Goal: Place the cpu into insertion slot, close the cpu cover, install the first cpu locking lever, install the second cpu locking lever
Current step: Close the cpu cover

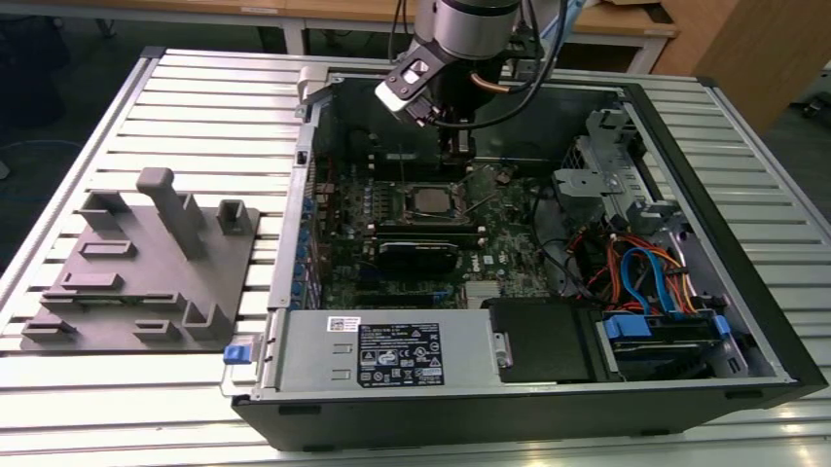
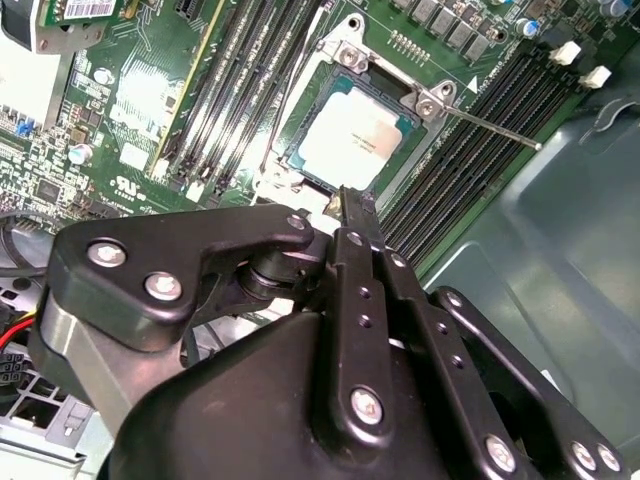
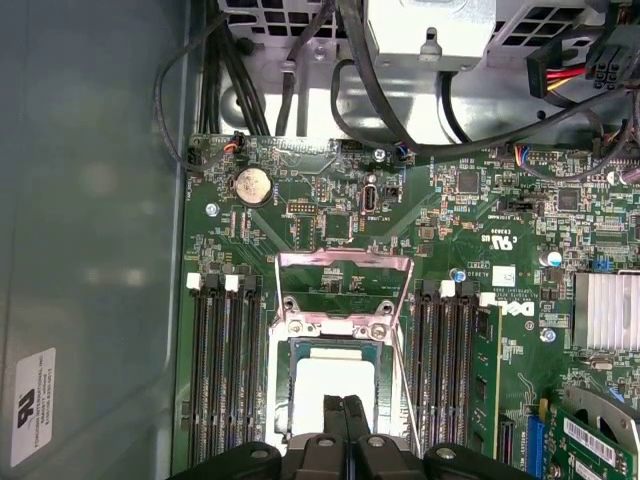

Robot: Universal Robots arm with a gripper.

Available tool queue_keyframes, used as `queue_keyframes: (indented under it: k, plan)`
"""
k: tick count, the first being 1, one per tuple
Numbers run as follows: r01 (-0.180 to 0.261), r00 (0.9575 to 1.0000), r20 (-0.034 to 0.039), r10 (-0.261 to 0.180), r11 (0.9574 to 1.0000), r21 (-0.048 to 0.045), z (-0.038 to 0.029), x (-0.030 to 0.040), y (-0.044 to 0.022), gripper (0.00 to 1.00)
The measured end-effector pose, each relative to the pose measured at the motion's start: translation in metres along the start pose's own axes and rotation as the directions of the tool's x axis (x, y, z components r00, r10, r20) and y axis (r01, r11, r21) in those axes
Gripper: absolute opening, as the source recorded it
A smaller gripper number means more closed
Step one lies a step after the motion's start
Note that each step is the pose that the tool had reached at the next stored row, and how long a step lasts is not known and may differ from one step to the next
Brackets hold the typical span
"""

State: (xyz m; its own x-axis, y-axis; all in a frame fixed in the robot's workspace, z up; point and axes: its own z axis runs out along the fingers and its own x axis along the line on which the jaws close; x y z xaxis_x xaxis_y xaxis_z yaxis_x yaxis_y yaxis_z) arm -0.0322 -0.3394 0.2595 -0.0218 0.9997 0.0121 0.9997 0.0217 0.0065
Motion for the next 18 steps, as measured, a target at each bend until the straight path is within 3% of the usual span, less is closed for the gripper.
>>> queue_keyframes:
  k: [11, 18]
  plan:
    - [0.000, 1.0000, 0.0001, 0.000, 1.0000, 0.0000, -0.0066, 0.0001, 0.0001, 0.10]
    - [0.000, 1.0000, 0.0002, 0.000, 1.0000, 0.0001, -0.0072, 0.0000, 0.0021, 0.10]
